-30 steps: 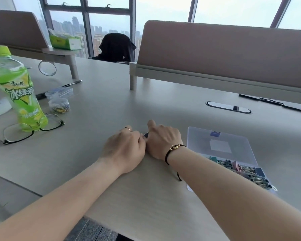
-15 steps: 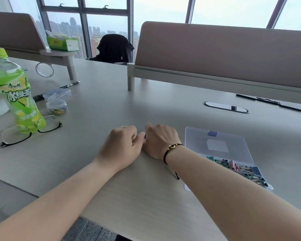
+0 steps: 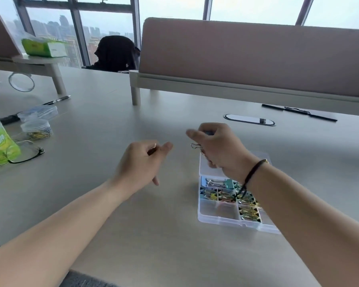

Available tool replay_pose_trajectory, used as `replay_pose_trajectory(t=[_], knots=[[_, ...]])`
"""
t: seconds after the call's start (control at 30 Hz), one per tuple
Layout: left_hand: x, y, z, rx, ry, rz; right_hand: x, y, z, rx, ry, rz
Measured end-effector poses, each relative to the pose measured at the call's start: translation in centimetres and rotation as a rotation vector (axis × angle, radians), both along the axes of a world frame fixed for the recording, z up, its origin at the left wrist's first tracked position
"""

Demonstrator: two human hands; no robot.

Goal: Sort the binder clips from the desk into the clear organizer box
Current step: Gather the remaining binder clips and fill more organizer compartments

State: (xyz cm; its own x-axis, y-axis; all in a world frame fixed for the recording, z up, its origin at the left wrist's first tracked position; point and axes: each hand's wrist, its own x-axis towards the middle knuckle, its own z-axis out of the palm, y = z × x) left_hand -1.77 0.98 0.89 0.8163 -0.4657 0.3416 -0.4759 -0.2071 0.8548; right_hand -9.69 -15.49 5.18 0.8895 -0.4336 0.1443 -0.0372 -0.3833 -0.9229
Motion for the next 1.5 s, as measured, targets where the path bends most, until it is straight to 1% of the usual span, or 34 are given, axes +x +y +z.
replay_pose_trajectory(t=[0.03,0.1,0.13,0.2,0.27,0.37,0.43,0.53,0.63,0.7,0.77,0.87,1.0,1.1,1.17,1.27,1.37,1.5], knots=[[-0.8,-1.1,0.7,-0.024,0.064,-0.073,-1.5,-0.8,0.3,0.123,-0.007,0.014],[-2.6,-3.4,2.2,-0.030,0.114,-0.256,-4.4,-2.3,0.7,0.277,-0.017,0.051],[-3.5,-4.6,2.9,-0.017,0.098,-0.347,-5.7,-2.9,0.8,0.320,-0.023,0.065],[-5.0,-6.8,4.0,0.030,0.002,-0.467,-7.8,-3.9,0.7,0.382,-0.042,0.074],[-6.0,-8.5,4.6,0.051,-0.082,-0.534,-9.4,-4.7,0.5,0.427,-0.077,0.062],[-7.0,-9.7,4.8,0.052,-0.115,-0.616,-10.9,-5.9,0.2,0.480,-0.149,0.038],[-7.4,-10.0,4.5,0.085,-0.139,-0.651,-11.5,-6.3,-0.2,0.504,-0.183,0.019],[-7.9,-10.6,4.1,0.145,-0.199,-0.588,-11.5,-6.2,-1.0,0.517,-0.236,-0.015],[-8.8,-11.3,4.0,0.249,-0.242,-0.498,-10.9,-6.1,-1.5,0.537,-0.320,-0.141],[-9.3,-11.7,3.9,0.304,-0.238,-0.499,-10.8,-6.3,-1.5,0.564,-0.358,-0.233],[-9.9,-12.0,4.1,0.368,-0.263,-0.504,-10.9,-6.6,-1.6,0.606,-0.353,-0.306],[-10.3,-12.5,4.0,0.434,-0.342,-0.461,-11.0,-7.0,-1.7,0.636,-0.326,-0.340],[-10.8,-12.6,3.8,0.402,-0.551,-0.424,-11.1,-7.3,-1.9,0.525,-0.317,-0.320],[-10.8,-12.2,3.4,0.391,-0.714,-0.422,-11.2,-7.5,-1.6,0.417,-0.252,-0.318],[-10.2,-11.8,3.2,0.349,-0.753,-0.402,-11.3,-7.7,-1.2,0.379,-0.204,-0.324],[-9.1,-11.2,3.0,0.256,-0.737,-0.416,-12.0,-8.6,-0.6,0.359,-0.152,-0.325],[-8.7,-10.7,2.8,0.190,-0.731,-0.451,-13.1,-10.0,-0.3,0.490,-0.101,-0.283],[-8.9,-10.6,2.8,0.175,-0.726,-0.492,-14.5,-11.8,-0.3,0.776,-0.040,-0.187]])
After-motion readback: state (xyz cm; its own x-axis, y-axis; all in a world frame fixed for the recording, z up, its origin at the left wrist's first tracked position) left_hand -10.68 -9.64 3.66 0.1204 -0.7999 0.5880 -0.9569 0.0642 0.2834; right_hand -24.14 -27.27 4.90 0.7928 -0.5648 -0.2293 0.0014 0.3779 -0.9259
